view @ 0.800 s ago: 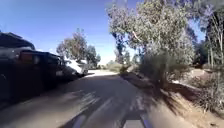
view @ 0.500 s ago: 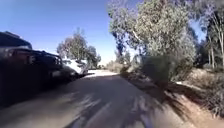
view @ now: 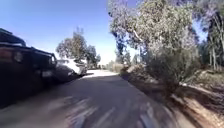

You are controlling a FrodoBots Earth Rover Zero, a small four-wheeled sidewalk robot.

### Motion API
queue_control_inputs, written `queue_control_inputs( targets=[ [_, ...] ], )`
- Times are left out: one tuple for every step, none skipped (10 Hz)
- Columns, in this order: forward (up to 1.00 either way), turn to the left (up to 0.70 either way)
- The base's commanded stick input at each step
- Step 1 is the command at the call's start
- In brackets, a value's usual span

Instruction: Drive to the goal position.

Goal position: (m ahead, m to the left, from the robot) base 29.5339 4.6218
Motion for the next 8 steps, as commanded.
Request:
queue_control_inputs(
  targets=[
    [0.71, 0.00],
    [0.77, 0.00],
    [0.83, 0.00],
    [0.90, 0.00],
    [0.97, 0.00],
    [1.00, 0.00],
    [1.00, 0.00],
    [1.00, 0.00]
  ],
)
